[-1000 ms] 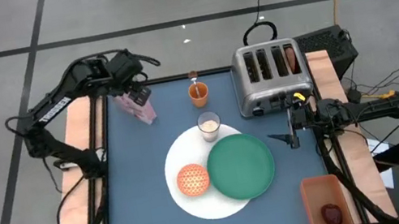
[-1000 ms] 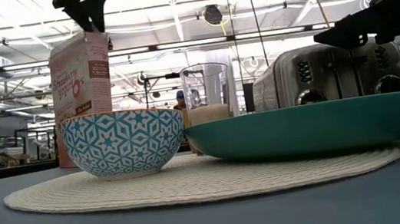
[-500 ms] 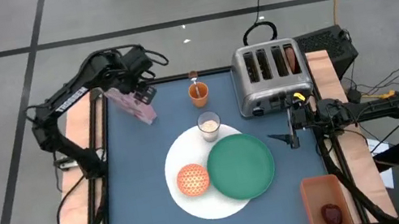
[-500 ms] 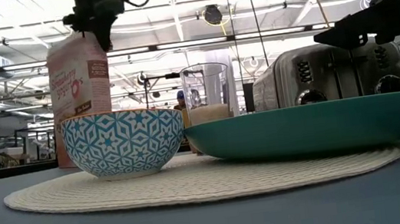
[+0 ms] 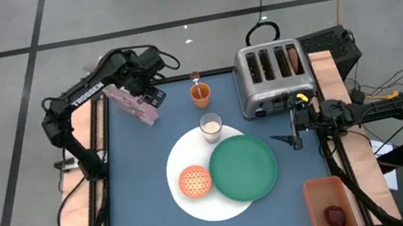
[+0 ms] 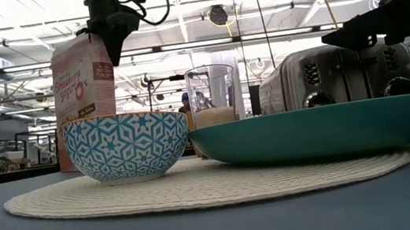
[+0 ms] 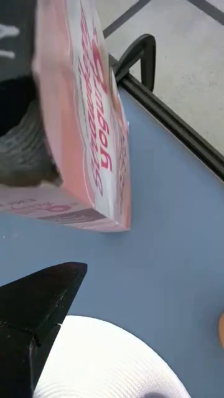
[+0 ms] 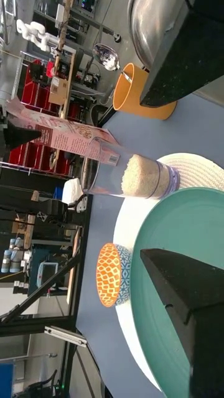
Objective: Arrange a breakfast setting
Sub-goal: Pour the cereal into the orange bowl
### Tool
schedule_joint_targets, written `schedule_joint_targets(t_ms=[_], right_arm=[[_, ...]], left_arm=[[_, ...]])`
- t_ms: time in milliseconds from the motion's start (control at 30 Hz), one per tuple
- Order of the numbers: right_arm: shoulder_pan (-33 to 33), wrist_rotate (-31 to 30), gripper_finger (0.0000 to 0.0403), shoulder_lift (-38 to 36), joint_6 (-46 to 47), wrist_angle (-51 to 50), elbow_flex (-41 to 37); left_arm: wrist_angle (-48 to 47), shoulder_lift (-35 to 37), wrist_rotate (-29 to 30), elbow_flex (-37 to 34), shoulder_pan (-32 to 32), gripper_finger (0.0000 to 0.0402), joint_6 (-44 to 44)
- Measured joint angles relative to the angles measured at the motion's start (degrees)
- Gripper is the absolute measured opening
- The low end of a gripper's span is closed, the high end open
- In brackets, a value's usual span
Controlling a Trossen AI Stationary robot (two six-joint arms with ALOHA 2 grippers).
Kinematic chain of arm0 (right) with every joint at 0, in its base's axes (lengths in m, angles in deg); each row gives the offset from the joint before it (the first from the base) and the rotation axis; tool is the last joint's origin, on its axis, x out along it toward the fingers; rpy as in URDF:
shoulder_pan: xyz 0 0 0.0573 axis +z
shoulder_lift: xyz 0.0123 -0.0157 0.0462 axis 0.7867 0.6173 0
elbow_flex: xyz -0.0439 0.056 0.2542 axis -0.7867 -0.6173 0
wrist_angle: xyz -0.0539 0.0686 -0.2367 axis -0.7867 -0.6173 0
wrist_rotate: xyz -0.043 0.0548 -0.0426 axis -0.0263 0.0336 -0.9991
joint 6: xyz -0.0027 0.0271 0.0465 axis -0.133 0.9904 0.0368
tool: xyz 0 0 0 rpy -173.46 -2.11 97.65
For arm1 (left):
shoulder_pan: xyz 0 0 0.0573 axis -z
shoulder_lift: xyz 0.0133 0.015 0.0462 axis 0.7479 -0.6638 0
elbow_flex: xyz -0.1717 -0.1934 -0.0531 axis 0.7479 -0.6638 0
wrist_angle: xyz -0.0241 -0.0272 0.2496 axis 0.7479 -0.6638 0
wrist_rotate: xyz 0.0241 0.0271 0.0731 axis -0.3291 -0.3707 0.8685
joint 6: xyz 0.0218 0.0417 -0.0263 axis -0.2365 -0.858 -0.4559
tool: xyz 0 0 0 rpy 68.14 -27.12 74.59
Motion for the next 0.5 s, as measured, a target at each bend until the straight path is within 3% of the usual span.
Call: schedule_joint_targets(t_ms=[200,500], right_arm=[[0.0,0.0,0.0384,0.0,0.0,0.0,0.0],[0.0,0.0,0.0384,0.0,0.0,0.0,0.0]], left_arm=[[0.0,0.1,0.0,0.0,0.0,0.0236,-0.7],[0.0,0.1,-0.4,0.0,0.0,0.0138,-0.7]])
